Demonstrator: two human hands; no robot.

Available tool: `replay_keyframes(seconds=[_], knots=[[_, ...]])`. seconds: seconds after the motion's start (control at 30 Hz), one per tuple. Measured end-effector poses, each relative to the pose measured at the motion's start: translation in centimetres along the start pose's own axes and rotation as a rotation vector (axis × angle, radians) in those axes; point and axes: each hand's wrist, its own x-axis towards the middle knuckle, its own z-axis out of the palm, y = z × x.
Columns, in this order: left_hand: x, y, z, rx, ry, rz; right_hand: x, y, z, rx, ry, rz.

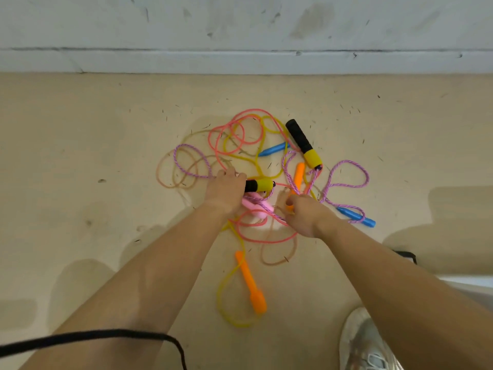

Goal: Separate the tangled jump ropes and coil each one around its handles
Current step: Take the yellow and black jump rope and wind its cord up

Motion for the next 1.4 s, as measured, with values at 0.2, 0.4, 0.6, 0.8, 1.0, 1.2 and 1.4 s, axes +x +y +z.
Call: replay_keyframes(seconds=[0.2, 0.4, 0.6, 0.8, 1.0, 1.2, 1.4], knots=[[-3.9, -1.6, -4.3, -0.328, 0.003, -0.007, -2.8, -1.1, -2.6, 0.194, 0.04, 0.024], [-10.5, -1.5, -13.8, -0.774, -0.121, 0.044, -8.4, -6.9, -7.0, 0.594, -0.016, -0.202], [-17.6, -1.9, -24.1, -1.137, -0.005, 0.128, -13.9, -10.8, -10.5, 0.534, 0.09, -0.194], [-22.1, -4.7, -29.0, -1.402, 0.242, -0.02, -19.1, -9.6, -12.3, 0.519, 0.096, -0.173], [-24.7, -4.2, -25.7, -1.248, 0.013, -0.078, -25.2, -14.7, -15.9, 0.99, 0.2, -0.403], [-25.9, -0.3, -24.7, -1.357, -0.252, 0.199, -28.0, -16.7, -18.5, 1.489, 0.146, -0.501], [-25.8, -0.9, -25.3, -1.621, -0.238, 0.092, -26.5, -14.5, -19.5, 1.522, 0.349, -0.345]])
